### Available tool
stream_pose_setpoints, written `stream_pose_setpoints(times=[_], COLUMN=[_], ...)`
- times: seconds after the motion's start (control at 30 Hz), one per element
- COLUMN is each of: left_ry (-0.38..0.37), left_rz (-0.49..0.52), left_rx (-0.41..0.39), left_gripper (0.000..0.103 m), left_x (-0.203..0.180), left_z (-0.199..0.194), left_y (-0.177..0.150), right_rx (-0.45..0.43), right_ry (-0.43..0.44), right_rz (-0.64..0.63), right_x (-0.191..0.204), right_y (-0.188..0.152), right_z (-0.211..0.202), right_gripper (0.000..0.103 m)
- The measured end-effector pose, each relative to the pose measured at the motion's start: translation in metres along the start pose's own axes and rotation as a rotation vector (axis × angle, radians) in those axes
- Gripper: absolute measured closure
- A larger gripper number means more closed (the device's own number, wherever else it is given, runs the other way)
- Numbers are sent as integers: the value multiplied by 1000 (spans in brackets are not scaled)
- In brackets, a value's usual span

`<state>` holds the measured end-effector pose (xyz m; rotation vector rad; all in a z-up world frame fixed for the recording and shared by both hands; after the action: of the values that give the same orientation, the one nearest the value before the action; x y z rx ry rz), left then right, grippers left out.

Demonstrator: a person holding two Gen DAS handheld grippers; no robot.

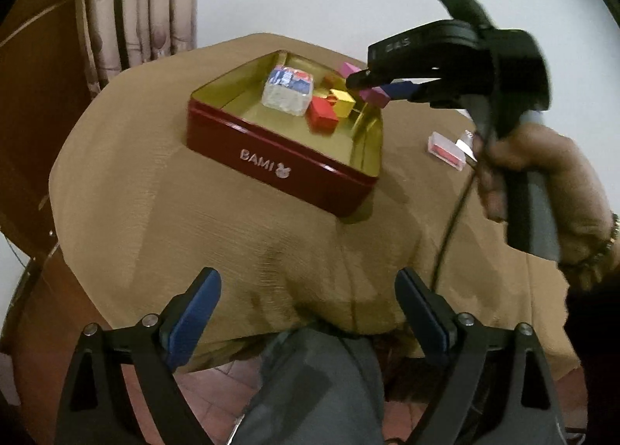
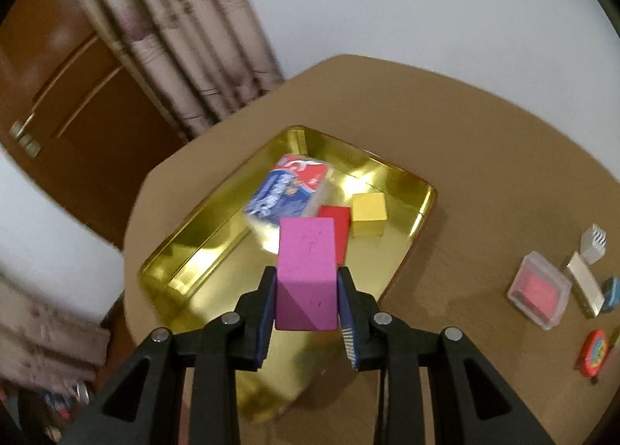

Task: Organize rigid objects
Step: 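Lower the pink block into the gold tin and open the right gripper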

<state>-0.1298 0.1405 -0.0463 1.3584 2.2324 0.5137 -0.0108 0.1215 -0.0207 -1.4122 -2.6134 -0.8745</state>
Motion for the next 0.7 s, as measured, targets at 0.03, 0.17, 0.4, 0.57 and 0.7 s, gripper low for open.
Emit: stream_pose_setpoints(times=[0.03,0.17,0.4,0.57,0.7], left_ry=[-5,-11,-1,5,23], left_rz=[1,-2,17,38,69], left_rx=[9,40,20,40,9], left_gripper=[14,14,14,14,14], left_x=[0,3,4,-1,-3], left_z=[2,11,9,12,9], left_y=[0,-2,0,-6,-5], right_rx=[6,16,-7,-11,-112], right_ry=[7,-34,-98,-105,-4], right_rz=[40,108,155,123,133], right_x=[-4,-17,-23,-24,-24], right_y=[1,2,5,10,15], right_z=[8,30,47,43,12], right_gripper=[73,73,72,61,61])
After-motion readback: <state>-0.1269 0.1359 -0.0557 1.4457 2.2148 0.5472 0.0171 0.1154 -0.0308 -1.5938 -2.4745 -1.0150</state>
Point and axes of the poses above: each gripper's, at about its wrist camera, not at the fingertips, and z roughly the way its jaws point, x to its left, y to its top, the point moved 9 cm from there along z, roughly the way its jaws point, and after that the axes turned 1 degree about x, right-handed, at the moved point
